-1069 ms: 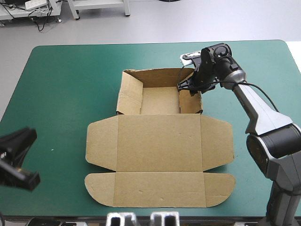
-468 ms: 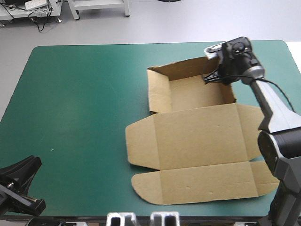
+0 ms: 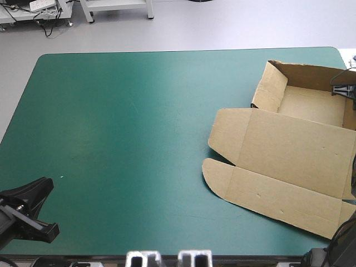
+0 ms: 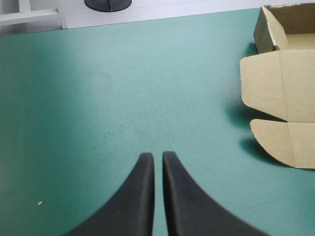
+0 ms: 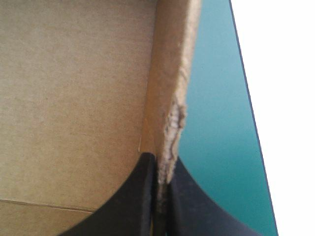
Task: Fold the box
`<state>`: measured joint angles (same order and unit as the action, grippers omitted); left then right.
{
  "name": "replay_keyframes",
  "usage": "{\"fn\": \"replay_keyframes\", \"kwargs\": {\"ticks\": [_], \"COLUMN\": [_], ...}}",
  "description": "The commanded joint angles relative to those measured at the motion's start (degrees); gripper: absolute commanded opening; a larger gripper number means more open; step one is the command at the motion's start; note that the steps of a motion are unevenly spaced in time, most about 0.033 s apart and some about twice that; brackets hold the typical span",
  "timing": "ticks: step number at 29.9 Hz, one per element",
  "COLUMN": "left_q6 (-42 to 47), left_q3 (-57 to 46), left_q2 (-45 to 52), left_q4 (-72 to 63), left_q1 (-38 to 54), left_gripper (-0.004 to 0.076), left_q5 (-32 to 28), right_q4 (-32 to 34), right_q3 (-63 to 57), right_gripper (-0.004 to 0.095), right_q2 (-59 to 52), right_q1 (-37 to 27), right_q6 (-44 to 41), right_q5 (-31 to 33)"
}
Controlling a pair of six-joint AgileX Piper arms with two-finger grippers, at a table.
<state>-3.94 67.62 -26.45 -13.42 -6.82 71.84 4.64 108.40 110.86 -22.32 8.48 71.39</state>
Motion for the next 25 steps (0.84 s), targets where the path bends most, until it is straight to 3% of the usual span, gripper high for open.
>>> {"fn": "replay_keyframes", "kwargs": {"ticks": [1,7,9,18,22,25], "left_q6": [0.48,0.48,0.24,-2.79,-6.47,-6.78], "left_q3": [0.83,0.83,0.83,0.83,0.83,0.83], "left_q2": [-2.43,-3.69,-3.75,-3.97,-3.97,-3.97], "left_q4": [-1.63,-1.64,-1.39,0.31,0.31,0.58], "left_q1": [-0.13,-0.13,-0.13,-0.13,-0.13,-0.13], "left_gripper": [0.0031,0.002,0.002,0.002,0.002,0.002], "left_q5": [0.9,2.29,2.29,2.15,1.52,1.0], "right_q4": [1.86,2.65,2.65,-0.31,-8.71,-20.99], "right_q3": [1.61,1.61,1.61,1.74,1.74,1.63], "right_gripper": [0.0053,0.0459,0.0516,0.0503,0.0502,0.0414], "right_q2": [-0.8,1.23,1.23,-6.87,-13.22,-18.37], "right_q1": [-0.7,-0.59,-0.59,-0.59,-0.59,-0.59], "right_q6": [2.76,2.76,2.76,1.53,-0.96,2.41], "right_q5": [0.58,0.58,0.58,0.58,0.58,0.58]}}
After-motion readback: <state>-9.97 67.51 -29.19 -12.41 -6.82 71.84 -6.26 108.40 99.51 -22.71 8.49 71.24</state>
